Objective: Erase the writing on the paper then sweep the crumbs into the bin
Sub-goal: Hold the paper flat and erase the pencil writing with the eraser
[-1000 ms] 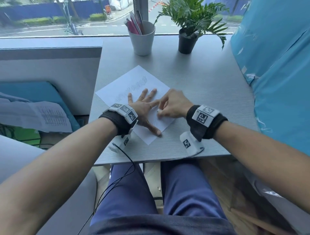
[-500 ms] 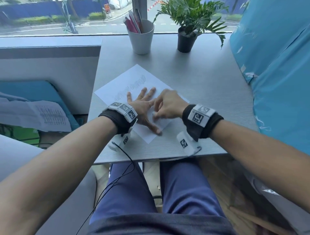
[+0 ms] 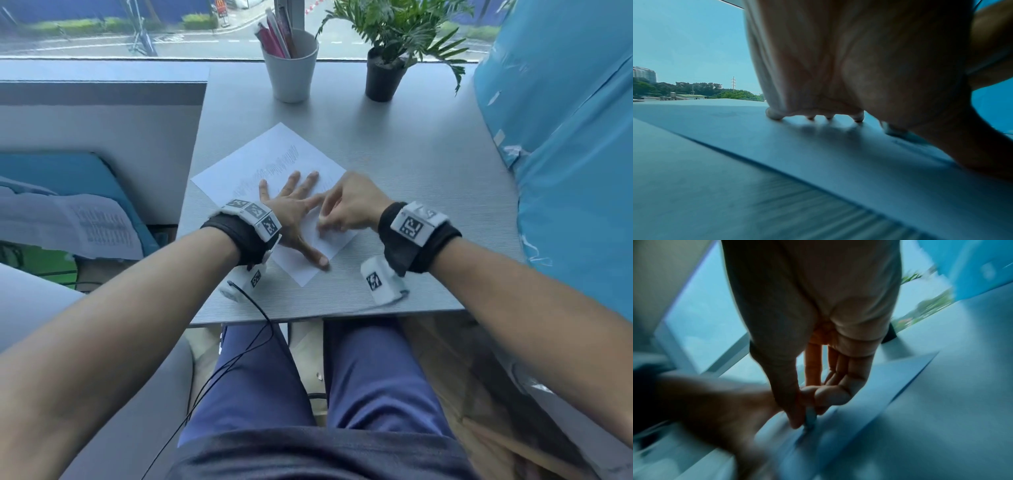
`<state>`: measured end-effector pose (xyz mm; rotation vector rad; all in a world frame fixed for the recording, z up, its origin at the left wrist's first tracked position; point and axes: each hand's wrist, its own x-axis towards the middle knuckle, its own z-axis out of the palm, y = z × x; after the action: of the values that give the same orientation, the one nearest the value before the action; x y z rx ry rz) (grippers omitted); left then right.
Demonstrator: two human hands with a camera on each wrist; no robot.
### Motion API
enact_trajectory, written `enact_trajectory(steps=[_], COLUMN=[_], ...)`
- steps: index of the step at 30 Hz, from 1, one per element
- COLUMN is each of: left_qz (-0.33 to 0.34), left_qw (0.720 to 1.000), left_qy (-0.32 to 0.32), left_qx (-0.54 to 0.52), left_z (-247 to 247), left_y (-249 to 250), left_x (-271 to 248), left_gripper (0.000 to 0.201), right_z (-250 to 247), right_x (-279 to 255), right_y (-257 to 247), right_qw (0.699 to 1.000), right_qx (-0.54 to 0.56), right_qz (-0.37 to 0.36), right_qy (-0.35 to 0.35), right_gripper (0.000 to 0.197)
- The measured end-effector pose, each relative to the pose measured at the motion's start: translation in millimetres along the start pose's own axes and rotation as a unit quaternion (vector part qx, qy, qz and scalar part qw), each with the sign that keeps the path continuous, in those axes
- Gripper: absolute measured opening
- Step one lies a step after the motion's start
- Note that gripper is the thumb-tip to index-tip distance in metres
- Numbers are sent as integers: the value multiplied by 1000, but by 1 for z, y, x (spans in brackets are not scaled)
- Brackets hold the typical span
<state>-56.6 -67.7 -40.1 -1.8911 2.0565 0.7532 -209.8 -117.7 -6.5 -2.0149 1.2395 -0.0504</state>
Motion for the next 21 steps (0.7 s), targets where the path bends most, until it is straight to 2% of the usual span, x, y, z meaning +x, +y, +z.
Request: enact_trajectory(steps=[2,5,6,9,10,12,14,16,18,19,21], left_qz=[2,3,0,-1,0,2,1,0,2,3,3], left_qw=[1000,1000,1000,1000,1000,1000,1000,1000,1000,1000,1000], left_qy=[0,4,4,0,2,3,8,2,0,2,5], left_qx=[0,-6,-6,5,8,-3,-9,0,4,1,-3], left_z=[0,-1,-1,0,0,0,1,1,1,1,1], left_y=[0,1,1,2,1,1,2,2,0,0,0], left_x=[0,1,1,1,1,1,0,2,4,4,4], left_gripper=[149,147,148,150,150,149,149,151,152,151,150], right_z=[2,-13,-11,8,5,-12,-16,1,7,-2,-21], right_x=[-5,6,6,-10,-10,2,5,-4,-12,-6,4], right_y=[-3,5,4,-3,-3,5,8,5,3,6,15], right_qw=[999,998,998,998,998,999,998,999,998,1000,997], right_qx=[-14,34,26,-37,-26,33,31,-36,-37,-18,27], right_qz=[-12,29,22,-34,-28,20,27,-19,-39,-16,32], right_qy=[-37,39,44,-41,-46,10,57,4,-36,-20,64], right_gripper=[11,13,12,11,11,12,14,14,14,14,17])
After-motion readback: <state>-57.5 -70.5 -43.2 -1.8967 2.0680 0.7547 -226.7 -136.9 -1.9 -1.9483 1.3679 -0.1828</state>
